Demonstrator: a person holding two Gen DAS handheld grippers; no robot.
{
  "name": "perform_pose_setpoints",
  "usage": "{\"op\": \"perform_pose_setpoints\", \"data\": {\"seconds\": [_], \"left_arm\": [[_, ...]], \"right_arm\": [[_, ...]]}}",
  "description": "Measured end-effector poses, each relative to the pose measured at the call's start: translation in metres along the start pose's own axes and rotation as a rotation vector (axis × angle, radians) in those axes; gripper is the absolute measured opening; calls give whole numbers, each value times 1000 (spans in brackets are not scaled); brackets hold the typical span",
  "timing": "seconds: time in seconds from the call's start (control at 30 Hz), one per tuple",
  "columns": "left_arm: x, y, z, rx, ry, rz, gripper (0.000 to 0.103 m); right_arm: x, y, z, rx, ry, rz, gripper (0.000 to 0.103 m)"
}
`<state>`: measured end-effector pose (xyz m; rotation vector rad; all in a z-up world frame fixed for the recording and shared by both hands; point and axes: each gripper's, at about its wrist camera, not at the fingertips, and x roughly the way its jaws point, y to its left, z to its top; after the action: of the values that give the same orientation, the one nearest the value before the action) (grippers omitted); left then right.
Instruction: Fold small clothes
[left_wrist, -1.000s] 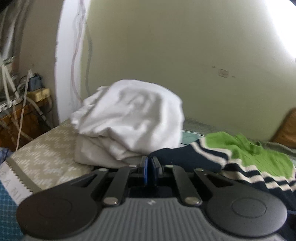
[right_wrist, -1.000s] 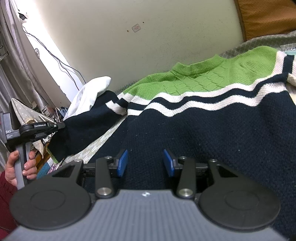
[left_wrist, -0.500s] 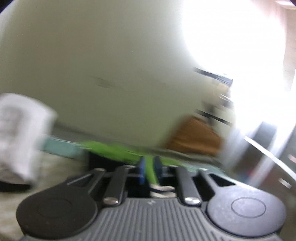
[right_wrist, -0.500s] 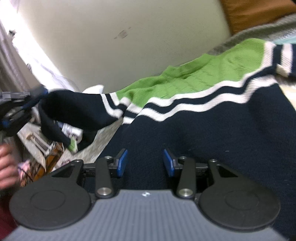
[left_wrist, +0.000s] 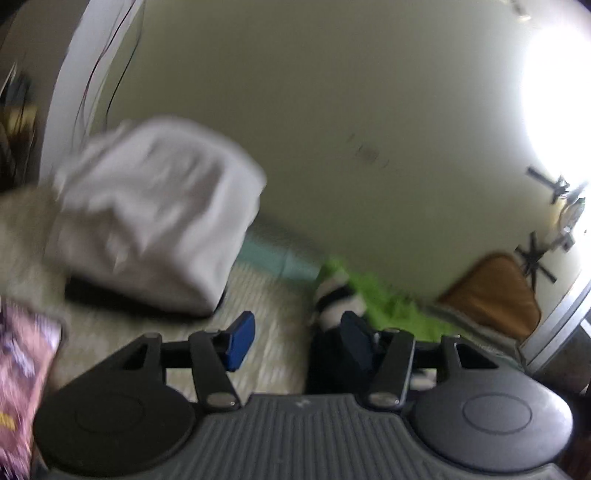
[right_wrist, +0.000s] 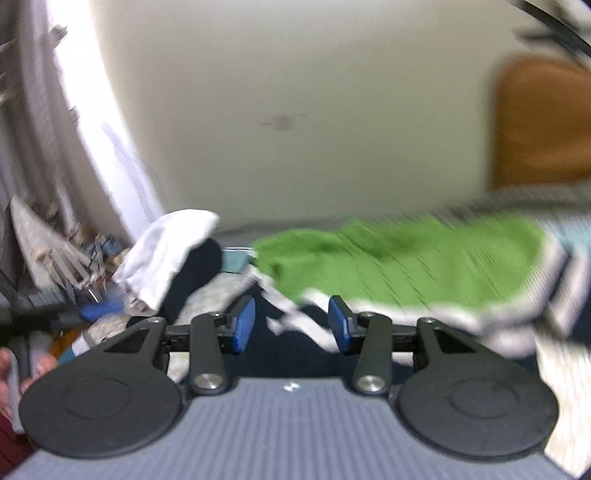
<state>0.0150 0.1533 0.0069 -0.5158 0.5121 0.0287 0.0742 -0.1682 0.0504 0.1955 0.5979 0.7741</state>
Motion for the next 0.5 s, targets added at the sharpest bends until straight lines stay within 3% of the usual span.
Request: {"op": "perform_pose_setpoints", "data": {"seconds": [0.17, 0.33, 0.37, 0.4, 0.43, 0.5], "left_arm": [[29, 0, -32, 84, 77, 42, 52], [40, 0, -54, 117, 101, 30, 52], [37, -3, -56, 142, 98, 35, 52], [37, -5, -58, 163, 98, 32, 52], [38, -7, -60, 178, 99, 27, 50], [40, -11, -61, 201, 104, 25, 49]], "right_arm": [[83, 43, 46, -131, 93, 79, 47], [169, 54, 37, -180, 267, -11, 46], [180, 49, 30, -175, 315, -31, 39], [187, 45, 23, -170, 354, -40, 7], [189, 42, 21, -173, 369, -41, 6], [176, 39, 29, -208, 304, -73, 6]]}}
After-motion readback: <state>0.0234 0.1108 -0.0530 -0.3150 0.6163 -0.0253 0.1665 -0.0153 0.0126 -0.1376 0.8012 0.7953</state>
